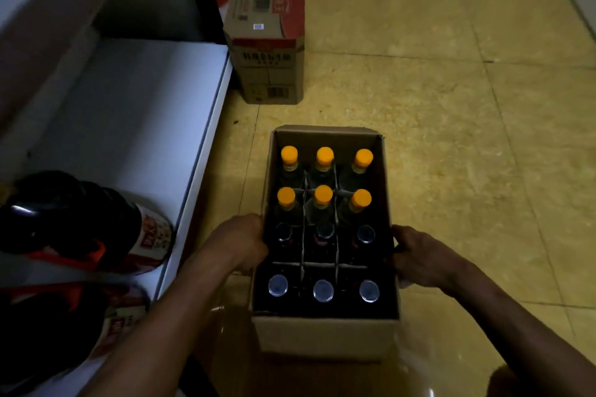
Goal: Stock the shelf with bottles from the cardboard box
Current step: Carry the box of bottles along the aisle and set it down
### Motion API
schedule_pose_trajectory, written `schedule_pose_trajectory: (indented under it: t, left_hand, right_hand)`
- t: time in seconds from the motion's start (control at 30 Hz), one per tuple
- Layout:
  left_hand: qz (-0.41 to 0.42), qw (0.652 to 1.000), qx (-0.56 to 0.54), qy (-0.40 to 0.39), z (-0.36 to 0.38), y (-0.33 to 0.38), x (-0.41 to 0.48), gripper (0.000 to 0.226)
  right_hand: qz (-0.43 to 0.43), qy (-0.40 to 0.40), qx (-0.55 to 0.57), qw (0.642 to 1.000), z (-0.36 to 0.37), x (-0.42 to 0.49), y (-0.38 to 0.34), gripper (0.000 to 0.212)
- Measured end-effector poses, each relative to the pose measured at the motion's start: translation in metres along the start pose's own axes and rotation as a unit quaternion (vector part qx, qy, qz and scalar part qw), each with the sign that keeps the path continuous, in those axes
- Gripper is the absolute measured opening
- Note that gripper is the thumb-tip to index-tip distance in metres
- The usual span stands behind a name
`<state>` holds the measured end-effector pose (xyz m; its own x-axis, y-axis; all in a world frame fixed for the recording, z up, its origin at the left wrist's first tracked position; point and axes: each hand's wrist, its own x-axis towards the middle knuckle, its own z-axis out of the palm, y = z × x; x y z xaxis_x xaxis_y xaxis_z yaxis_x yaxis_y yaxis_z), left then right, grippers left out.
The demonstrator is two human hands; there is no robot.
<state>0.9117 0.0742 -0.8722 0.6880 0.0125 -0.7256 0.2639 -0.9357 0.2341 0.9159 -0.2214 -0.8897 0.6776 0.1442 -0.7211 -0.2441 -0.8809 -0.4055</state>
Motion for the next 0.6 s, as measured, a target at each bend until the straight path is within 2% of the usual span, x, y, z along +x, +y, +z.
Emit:
schedule_pose_trajectory:
  t: [0.2, 0.33, 0.43, 0.53, 0.6]
  left_hand:
    - [-0.002, 0.993, 0.07, 0.099, 0.027, 0.004, -0.011, 0.056]
    - [-0.007, 0.985, 0.075, 0.155, 0.042, 0.012, -0.031, 0.059]
    - [-0.012, 0.98, 0.071, 0.185, 0.049, 0.01, -0.039, 0.06]
    - [0.002, 0.974, 0.051, 0.219, 0.061, 0.002, -0.041, 0.062]
    - [0.014, 0.972, 0.031, 0.234, 0.071, 0.0, -0.048, 0.071]
  right_hand:
    - [-0.081, 0.051, -0.024, 0.995, 0.008, -0.014, 0.01, 0.035]
    - [-0.092, 0.098, -0.088, 0.987, 0.018, -0.026, 0.008, 0.04]
    - [-0.099, 0.138, -0.189, 0.967, 0.031, -0.036, 0.004, 0.053]
    - [-0.106, 0.193, -0.23, 0.948, 0.044, -0.038, 0.006, 0.056]
    - [-0.14, 0.248, -0.25, 0.926, 0.046, -0.042, 0.011, 0.059]
